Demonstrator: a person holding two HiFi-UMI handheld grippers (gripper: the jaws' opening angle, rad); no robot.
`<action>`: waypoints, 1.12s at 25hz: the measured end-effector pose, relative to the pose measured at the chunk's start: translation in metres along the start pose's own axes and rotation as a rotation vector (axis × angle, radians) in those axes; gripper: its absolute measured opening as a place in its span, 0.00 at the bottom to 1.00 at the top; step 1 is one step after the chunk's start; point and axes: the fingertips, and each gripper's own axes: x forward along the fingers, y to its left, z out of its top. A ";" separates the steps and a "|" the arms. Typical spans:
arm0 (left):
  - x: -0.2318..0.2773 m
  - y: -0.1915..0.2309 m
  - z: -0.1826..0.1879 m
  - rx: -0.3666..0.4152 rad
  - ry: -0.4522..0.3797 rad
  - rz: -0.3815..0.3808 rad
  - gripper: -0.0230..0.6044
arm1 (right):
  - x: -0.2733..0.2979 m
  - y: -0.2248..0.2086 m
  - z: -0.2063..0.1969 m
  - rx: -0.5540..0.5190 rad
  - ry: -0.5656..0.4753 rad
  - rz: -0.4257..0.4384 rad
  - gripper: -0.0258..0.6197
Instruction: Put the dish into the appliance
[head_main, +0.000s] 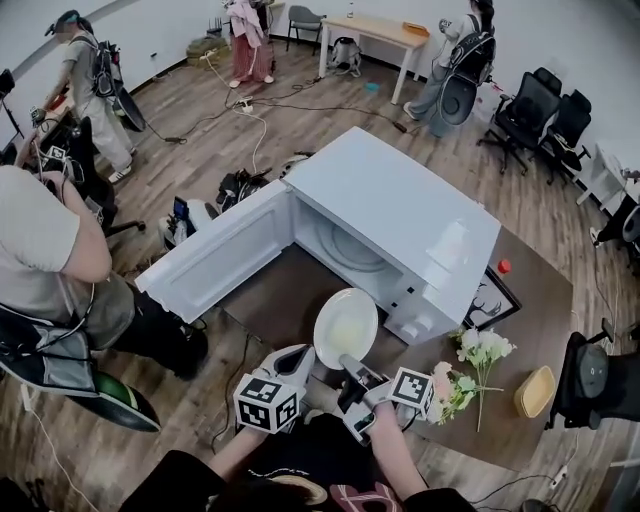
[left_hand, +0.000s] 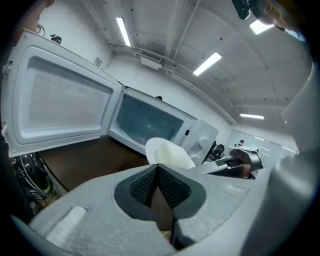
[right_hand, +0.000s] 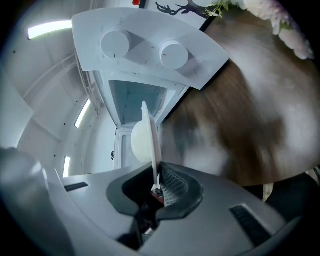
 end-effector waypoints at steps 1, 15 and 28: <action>0.004 0.005 0.004 0.002 0.004 -0.006 0.05 | 0.005 0.002 0.003 0.004 -0.005 0.000 0.10; 0.059 0.062 0.056 0.043 0.056 -0.121 0.05 | 0.074 0.028 0.042 0.069 -0.126 -0.008 0.10; 0.078 0.106 0.083 0.092 0.097 -0.221 0.05 | 0.127 0.025 0.069 0.206 -0.270 -0.010 0.10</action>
